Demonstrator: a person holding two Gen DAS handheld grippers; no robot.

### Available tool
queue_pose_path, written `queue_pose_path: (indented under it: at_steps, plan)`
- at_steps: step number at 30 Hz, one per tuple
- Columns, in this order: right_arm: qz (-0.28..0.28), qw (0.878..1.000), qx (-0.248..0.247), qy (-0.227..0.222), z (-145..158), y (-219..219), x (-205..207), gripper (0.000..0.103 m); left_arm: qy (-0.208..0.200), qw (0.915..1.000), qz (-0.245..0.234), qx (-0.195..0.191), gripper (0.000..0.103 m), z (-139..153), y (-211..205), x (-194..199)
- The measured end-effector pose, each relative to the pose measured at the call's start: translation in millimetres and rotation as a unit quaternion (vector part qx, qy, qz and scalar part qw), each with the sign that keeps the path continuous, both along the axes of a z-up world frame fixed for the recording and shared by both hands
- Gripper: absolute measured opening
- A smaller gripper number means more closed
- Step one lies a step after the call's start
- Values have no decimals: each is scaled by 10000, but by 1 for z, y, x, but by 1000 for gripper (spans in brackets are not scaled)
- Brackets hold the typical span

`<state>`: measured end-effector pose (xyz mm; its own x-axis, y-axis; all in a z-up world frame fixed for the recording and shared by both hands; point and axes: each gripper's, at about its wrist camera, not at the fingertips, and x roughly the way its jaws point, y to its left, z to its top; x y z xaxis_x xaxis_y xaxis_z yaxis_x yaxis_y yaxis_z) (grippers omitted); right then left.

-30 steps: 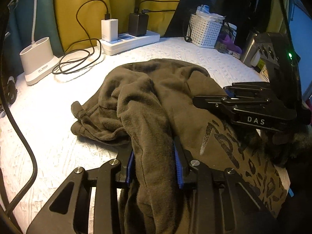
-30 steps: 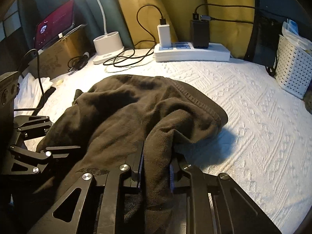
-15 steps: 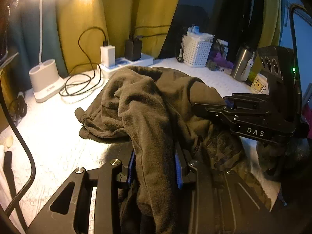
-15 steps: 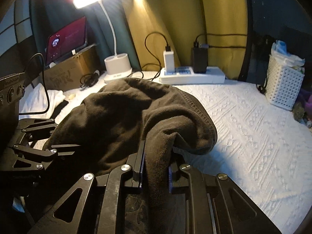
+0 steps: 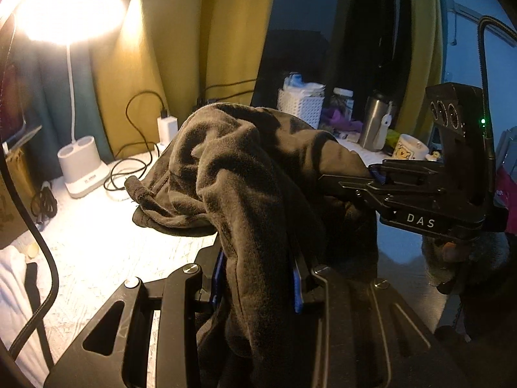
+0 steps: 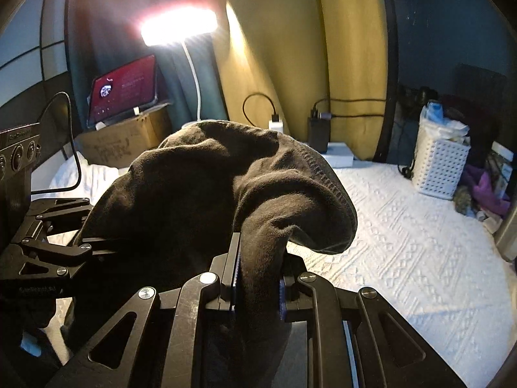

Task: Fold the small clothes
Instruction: 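Lift the held strip end up with both grippers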

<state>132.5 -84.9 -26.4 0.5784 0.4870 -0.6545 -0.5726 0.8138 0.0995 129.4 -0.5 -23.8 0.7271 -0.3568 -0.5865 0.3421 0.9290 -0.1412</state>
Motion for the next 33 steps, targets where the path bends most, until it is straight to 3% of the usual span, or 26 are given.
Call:
queue_pose_path:
  at_steps: [14,33]
  plan:
    - [22,9978,155,-651,51,-6,-50,18,-582,9983,74,11,30,37,-2,-47]
    - [347,9869,263,-1551,119,15,-121,18,-1334,9905,336,-46,30,77,25,-111]
